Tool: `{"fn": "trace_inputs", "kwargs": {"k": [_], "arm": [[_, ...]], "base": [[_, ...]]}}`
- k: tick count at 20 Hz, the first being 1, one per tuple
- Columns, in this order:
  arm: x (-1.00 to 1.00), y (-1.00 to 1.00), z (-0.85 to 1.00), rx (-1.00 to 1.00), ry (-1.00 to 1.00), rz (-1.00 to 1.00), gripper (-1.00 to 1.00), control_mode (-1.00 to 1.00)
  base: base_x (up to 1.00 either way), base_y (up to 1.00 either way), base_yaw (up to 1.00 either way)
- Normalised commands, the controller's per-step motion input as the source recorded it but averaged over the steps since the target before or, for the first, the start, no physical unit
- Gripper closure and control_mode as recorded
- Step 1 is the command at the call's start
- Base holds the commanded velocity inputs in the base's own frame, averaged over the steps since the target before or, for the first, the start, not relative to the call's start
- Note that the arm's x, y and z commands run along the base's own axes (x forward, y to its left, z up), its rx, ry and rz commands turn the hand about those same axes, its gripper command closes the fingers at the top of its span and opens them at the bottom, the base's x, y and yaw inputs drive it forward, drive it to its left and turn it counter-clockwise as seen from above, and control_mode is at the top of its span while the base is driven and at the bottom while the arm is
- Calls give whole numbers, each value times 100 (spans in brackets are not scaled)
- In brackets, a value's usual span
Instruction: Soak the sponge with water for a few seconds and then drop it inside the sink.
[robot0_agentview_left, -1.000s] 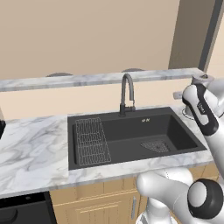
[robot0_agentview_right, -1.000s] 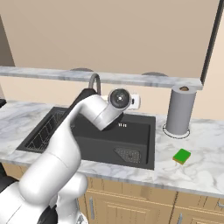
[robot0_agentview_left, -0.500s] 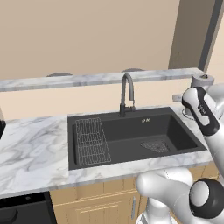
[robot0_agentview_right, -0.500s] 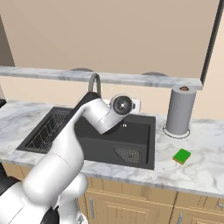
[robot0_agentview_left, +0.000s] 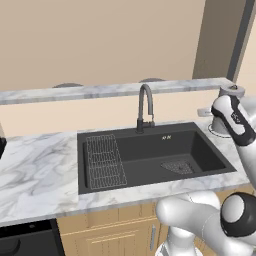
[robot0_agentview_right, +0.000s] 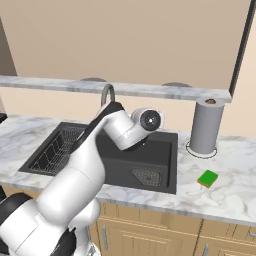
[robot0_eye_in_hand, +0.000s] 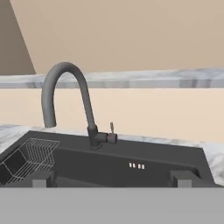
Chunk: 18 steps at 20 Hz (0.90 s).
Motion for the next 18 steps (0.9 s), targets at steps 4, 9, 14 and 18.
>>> {"fn": "trace_inputs", "kwargs": {"k": [4, 9, 14, 18], "arm": [[0, 2, -1, 0, 0, 6, -100, -100], [0, 21, 0, 0, 0, 1, -100, -100], [0, 42, 0, 0, 0, 0, -100, -100], [0, 59, -6, 0, 0, -2, -100, -100]], "base": [[0, 0, 0], [0, 0, 0], [0, 0, 0], [0, 0, 0]]}}
